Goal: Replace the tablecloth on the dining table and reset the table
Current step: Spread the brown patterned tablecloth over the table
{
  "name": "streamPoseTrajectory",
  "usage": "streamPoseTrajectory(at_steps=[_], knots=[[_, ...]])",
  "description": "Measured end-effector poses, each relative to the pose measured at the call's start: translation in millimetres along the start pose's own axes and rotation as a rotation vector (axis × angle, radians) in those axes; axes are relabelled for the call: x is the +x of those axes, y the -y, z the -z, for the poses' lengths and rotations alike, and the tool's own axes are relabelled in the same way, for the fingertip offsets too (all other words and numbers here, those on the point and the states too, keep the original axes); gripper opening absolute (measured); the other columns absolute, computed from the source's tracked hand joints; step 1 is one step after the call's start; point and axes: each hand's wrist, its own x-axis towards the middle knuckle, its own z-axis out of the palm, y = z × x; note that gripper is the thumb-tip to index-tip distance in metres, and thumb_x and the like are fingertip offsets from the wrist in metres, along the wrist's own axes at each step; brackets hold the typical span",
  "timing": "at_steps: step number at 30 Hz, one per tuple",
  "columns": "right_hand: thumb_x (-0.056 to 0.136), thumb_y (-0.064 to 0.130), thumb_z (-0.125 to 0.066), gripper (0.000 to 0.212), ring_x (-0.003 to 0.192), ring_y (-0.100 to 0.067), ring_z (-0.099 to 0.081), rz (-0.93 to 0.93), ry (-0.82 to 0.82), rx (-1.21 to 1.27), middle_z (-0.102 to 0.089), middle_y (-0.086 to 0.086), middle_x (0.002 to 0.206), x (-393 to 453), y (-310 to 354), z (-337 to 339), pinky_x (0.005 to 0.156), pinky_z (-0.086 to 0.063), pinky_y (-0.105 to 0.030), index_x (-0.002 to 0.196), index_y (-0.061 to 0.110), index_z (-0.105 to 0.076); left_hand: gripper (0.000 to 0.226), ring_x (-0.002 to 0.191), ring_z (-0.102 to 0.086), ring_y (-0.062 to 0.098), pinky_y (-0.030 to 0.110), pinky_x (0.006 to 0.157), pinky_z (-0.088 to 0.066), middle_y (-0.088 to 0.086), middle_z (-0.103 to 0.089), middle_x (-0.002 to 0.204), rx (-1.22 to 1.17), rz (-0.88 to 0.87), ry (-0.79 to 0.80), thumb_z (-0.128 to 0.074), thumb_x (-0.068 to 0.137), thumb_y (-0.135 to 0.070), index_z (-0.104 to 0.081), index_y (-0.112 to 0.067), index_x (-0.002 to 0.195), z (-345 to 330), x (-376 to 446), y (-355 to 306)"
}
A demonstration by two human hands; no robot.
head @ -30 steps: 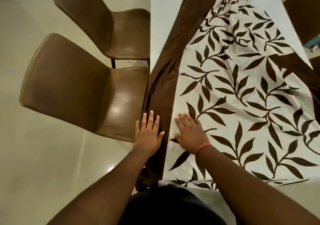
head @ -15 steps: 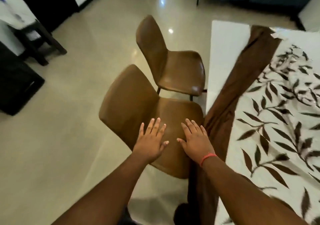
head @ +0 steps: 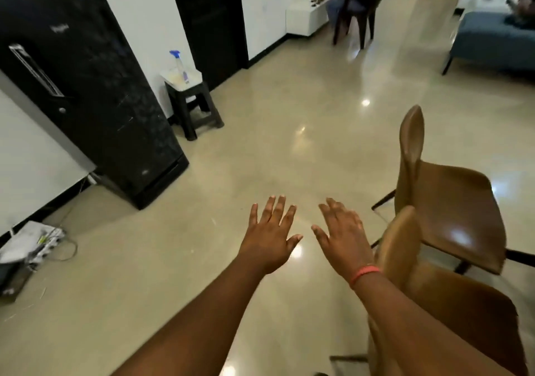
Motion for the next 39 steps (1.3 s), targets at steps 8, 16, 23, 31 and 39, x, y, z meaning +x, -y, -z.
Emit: streamPoseTrajectory(at_steps=[8, 16, 23, 31, 39], knots=[[0.093, 0.07, -0.015, 0.076, 0.154, -0.021, -0.005, 0.032, 0.137, -0.044, -0.005, 0.002, 0.167, 167.1, 38.4, -50.8, 0.123, -0.009, -0.048, 0.158, 0.03, -0.013, 0.073, 0.151, 0.018, 0.028, 0.059, 0.119, 0.007, 0.005, 0.015, 0.165, 0.071, 0.129, 0.045, -0.007, 0.096, -0.065, 0.008, -0.027, 0.157, -0.1, 113.3, 133.2], [0.079, 0.081, 0.002, 0.09, 0.153, -0.02, 0.009, -0.035, 0.234, 0.028, 0.015, 0.007, 0.165, 366.0, 18.0, -65.5, 0.122, -0.001, -0.049, 0.156, 0.036, 0.007, 0.082, 0.15, 0.023, 0.028, 0.057, 0.118, 0.011, 0.002, 0.022, 0.163, 0.048, 0.218, 0.085, 0.011, 0.084, -0.071, 0.016, -0.029, 0.155, 35.6, 297.3, 215.6], [0.075, 0.083, 0.006, 0.094, 0.154, -0.02, 0.008, -0.192, 0.184, 0.004, 0.011, 0.007, 0.166, 519.1, -74.6, -45.5, 0.123, -0.003, -0.05, 0.157, 0.036, 0.006, 0.081, 0.152, -0.005, 0.032, 0.059, 0.116, 0.001, 0.006, -0.005, 0.164, 0.045, 0.031, 0.046, 0.001, 0.092, -0.074, -0.01, -0.028, 0.157, 39.2, 512.3, 215.5], [0.072, 0.085, 0.006, 0.099, 0.154, -0.022, 0.005, -0.637, 0.082, 0.044, 0.008, 0.004, 0.166, 648.4, -254.9, -14.1, 0.123, -0.004, -0.052, 0.157, 0.035, 0.004, 0.088, 0.151, 0.019, 0.027, 0.059, 0.119, 0.007, 0.002, 0.02, 0.164, 0.072, -0.379, 0.14, 0.017, 0.079, -0.074, 0.015, -0.03, 0.155, 53.5, 800.2, 119.9], [0.077, 0.082, 0.003, 0.095, 0.154, -0.023, 0.002, -0.994, -0.092, 0.055, 0.006, 0.003, 0.167, 701.0, -433.3, 40.5, 0.122, -0.007, -0.052, 0.158, 0.032, -0.001, 0.08, 0.152, 0.015, 0.026, 0.058, 0.121, 0.003, 0.002, 0.015, 0.165, 0.101, -0.772, 0.152, 0.005, 0.088, -0.072, 0.013, -0.031, 0.156, 70.0, 1012.6, -73.9]])
